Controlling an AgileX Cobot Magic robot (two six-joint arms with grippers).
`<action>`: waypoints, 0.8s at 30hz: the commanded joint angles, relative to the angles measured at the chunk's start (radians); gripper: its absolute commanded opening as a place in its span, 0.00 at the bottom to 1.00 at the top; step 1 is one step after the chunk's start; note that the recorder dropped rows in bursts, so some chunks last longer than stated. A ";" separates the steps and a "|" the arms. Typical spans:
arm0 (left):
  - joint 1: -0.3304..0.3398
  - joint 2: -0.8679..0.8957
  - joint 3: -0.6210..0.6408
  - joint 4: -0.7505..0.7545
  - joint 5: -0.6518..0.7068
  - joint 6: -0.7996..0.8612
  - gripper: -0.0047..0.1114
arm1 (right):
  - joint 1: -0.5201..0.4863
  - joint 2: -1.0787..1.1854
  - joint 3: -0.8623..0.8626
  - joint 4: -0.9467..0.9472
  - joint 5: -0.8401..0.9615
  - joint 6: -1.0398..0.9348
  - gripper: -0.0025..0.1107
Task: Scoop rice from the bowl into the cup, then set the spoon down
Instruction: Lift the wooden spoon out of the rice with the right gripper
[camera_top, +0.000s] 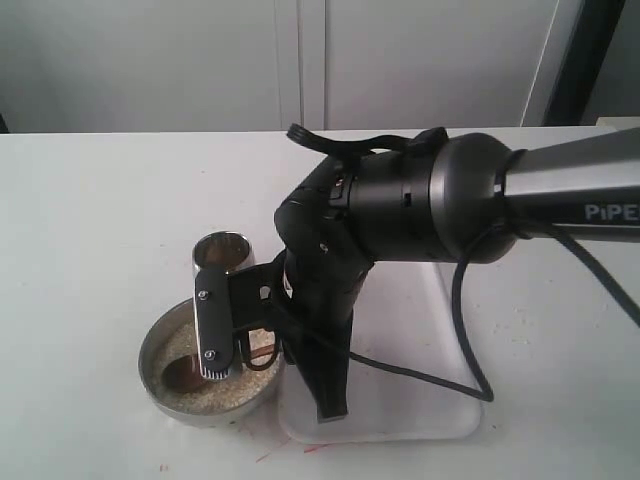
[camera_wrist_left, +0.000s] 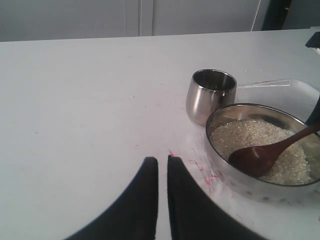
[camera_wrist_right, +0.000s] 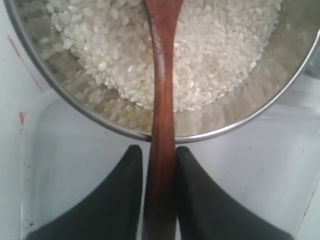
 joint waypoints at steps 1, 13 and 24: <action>-0.009 0.001 -0.006 -0.010 -0.003 0.000 0.16 | 0.003 0.002 -0.007 0.001 -0.001 -0.004 0.12; -0.009 0.001 -0.006 -0.010 -0.003 0.000 0.16 | 0.003 -0.156 -0.011 0.002 0.042 0.312 0.02; -0.009 0.001 -0.006 -0.010 -0.003 0.000 0.16 | 0.198 -0.342 -0.011 -0.091 0.366 0.703 0.02</action>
